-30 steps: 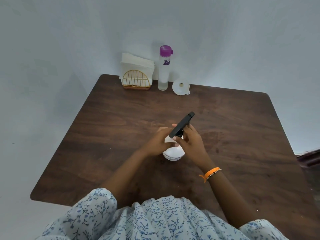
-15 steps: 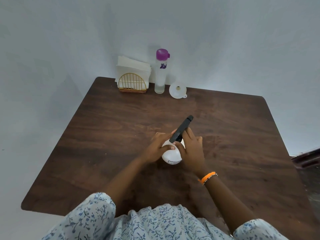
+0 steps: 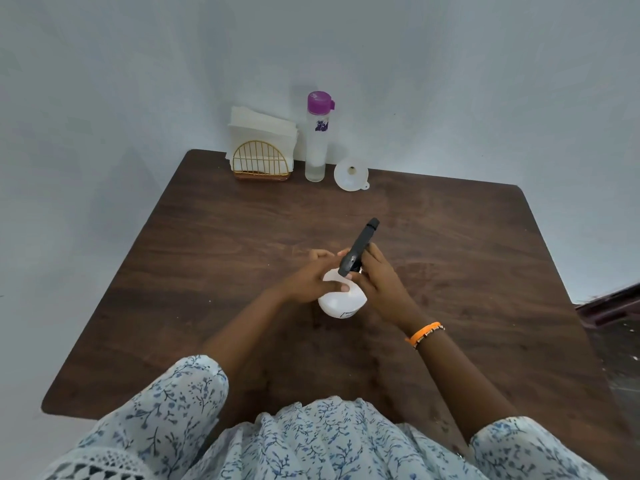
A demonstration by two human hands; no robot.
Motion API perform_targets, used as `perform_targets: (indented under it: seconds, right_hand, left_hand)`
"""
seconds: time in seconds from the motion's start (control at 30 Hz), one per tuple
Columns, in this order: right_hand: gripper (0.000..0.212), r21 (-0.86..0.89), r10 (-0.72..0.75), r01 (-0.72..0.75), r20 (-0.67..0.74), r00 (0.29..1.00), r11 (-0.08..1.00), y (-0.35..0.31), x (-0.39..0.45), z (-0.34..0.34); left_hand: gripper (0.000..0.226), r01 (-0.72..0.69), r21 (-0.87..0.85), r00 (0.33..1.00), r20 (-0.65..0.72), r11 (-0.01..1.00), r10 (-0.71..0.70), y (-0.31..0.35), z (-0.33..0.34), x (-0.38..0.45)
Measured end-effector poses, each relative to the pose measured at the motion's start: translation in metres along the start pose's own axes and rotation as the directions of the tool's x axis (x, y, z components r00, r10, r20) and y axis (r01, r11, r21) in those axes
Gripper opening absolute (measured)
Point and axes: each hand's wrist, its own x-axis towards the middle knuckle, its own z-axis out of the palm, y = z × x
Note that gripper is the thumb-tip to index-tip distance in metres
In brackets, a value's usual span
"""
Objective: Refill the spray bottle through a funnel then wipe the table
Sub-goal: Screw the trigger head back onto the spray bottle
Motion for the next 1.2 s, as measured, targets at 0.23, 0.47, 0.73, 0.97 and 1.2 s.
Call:
perform_targets:
  seconds: [0.23, 0.47, 0.73, 0.97, 1.2]
  right_hand:
    - [0.043, -0.311, -0.018, -0.088, -0.322, 0.946, 0.946, -0.004, -0.007, 0.03]
    - [0.019, -0.006, 0.139, -0.15, -0.354, 0.925, 0.989, -0.002, -0.011, 0.037]
    - [0.025, 0.435, 0.101, 0.036, -0.288, 0.952, 0.9, -0.025, -0.009, 0.013]
    - [0.039, 0.627, 0.149, 0.004, -0.192, 0.97, 0.779, -0.028, 0.003, 0.004]
    - [0.03, 0.62, 0.207, -0.172, 0.015, 0.978, 0.766, -0.02, 0.017, 0.016]
  left_hand:
    - [0.043, 0.028, 0.207, 0.947, -0.317, 0.978, 0.04, -0.007, 0.02, -0.006]
    - [0.037, 0.104, -0.157, 0.887, -0.431, 0.982, -0.163, -0.001, 0.045, -0.013]
    - [0.038, 0.049, -0.08, 0.829, -0.553, 0.996, -0.086, 0.031, 0.044, -0.017]
    - [0.037, -0.026, -0.09, 0.798, -0.601, 0.996, -0.034, 0.047, 0.046, -0.029]
    - [0.038, 0.085, -0.137, 0.96, -0.253, 0.987, -0.117, 0.021, 0.014, -0.061]
